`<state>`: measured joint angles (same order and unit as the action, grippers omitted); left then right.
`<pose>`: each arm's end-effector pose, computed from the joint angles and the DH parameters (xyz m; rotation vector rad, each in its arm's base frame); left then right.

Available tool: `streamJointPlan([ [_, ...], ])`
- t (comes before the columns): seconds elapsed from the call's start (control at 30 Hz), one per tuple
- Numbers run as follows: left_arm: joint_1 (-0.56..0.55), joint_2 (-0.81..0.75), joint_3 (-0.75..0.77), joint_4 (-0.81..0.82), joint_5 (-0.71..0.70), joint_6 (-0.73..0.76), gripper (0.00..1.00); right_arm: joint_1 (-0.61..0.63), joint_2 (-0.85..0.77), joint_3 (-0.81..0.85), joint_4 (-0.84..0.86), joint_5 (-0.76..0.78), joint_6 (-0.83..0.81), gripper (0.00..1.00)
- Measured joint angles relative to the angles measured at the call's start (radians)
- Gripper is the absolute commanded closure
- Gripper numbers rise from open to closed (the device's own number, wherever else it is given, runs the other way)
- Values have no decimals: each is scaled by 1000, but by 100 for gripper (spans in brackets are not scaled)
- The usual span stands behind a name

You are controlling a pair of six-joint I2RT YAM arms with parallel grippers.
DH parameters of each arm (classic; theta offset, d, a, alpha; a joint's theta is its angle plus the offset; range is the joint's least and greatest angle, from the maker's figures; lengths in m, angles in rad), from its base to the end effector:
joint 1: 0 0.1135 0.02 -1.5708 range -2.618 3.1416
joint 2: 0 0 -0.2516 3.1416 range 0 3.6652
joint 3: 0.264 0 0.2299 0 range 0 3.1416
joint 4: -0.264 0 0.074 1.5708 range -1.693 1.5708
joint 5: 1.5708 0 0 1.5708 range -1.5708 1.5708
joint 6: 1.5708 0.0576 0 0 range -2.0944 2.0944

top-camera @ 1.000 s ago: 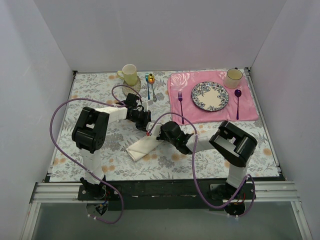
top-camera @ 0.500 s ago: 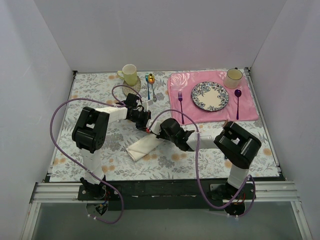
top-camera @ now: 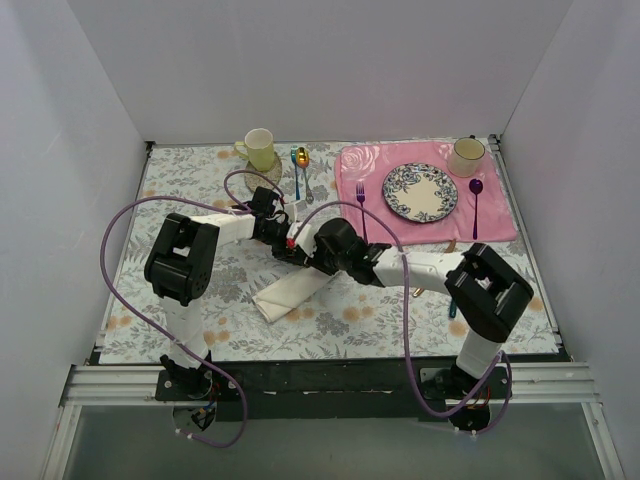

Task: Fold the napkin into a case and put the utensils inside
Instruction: Smooth out the smaller rectangle-folded napkin at the center of the board.

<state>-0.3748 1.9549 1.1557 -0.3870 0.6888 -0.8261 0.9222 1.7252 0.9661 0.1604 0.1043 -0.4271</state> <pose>0.3183 -0.1646 0.1197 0.4410 -2.8054 1.1501 0.2279 0.2908 0.1789 -1.3087 1.7320 0.1711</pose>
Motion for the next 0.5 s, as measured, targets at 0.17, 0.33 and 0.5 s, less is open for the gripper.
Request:
streamJointPlan([
  [0.17, 0, 1, 0, 0, 4, 1, 100, -101, -17, 95, -92, -187, 89, 67],
  [0.33, 0, 2, 0, 0, 8, 0, 100, -197, -16, 133, -142, -317, 176, 74],
  [0.5, 0, 3, 0, 0, 11, 1, 100, -237, 58, 191, -190, -393, 245, 76],
])
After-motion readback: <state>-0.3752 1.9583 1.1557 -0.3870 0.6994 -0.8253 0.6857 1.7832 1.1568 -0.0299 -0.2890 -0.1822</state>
